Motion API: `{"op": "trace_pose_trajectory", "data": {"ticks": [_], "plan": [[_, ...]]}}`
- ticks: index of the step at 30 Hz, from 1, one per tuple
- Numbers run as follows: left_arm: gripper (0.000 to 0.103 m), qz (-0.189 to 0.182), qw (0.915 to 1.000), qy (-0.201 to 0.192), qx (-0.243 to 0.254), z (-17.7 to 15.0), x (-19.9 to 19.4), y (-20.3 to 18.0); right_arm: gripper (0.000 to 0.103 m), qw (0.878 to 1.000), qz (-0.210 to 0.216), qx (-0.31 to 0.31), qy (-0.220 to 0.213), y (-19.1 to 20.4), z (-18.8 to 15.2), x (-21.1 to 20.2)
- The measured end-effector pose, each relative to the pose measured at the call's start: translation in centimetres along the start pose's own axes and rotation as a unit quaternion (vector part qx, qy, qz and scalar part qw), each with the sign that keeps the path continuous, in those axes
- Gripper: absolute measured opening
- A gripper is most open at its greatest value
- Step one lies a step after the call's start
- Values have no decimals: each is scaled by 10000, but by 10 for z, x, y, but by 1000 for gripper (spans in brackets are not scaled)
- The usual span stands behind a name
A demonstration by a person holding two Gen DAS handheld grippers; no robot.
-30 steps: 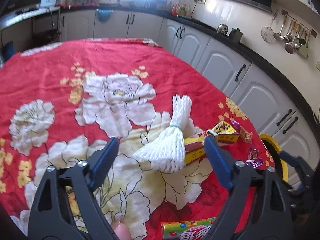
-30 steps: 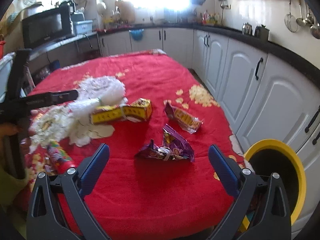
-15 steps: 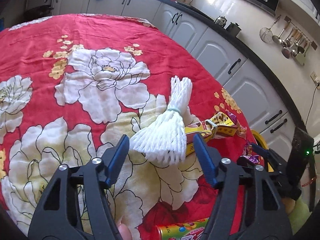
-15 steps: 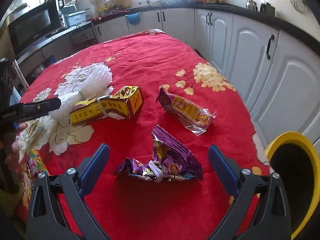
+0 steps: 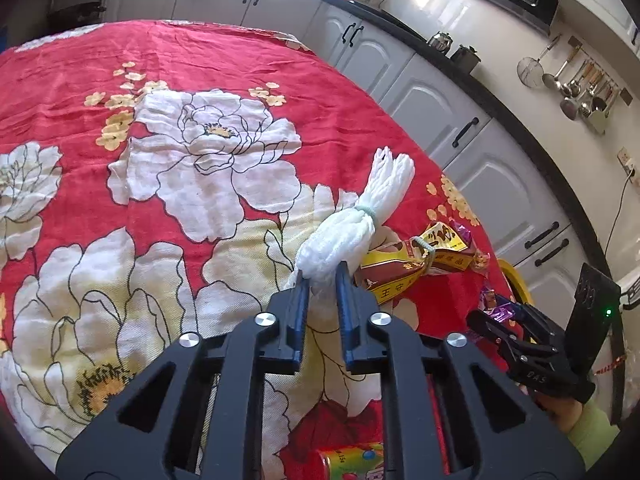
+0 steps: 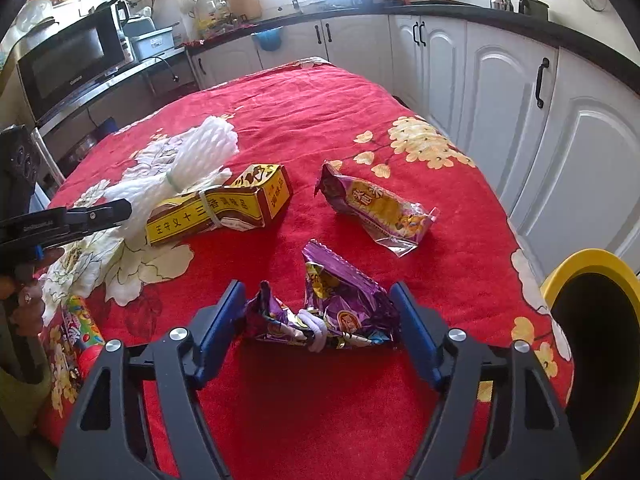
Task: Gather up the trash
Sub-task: 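Grasp the white foam net with the left tool while the right tool grasps a purple wrapper, then carry the white foam net and purple wrapper over the yellow bin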
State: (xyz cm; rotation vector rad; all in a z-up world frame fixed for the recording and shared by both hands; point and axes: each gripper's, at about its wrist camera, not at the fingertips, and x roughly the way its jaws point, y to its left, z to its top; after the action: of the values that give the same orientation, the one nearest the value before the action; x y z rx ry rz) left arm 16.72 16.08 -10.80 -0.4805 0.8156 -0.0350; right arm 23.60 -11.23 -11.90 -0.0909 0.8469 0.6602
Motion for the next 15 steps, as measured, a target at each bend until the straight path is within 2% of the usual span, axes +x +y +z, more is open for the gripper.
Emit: {"op": "trace_pose_trajectory", "data": {"ticks": [7,15], "plan": [[4,44,9994,-284,216,4,-17,-12,71,9999,77,31,-72,2,-5,-10],[4,-89,9971,-595,476,12,-41,-37,71,9995,83,36,-305,3,-4,-32]]}}
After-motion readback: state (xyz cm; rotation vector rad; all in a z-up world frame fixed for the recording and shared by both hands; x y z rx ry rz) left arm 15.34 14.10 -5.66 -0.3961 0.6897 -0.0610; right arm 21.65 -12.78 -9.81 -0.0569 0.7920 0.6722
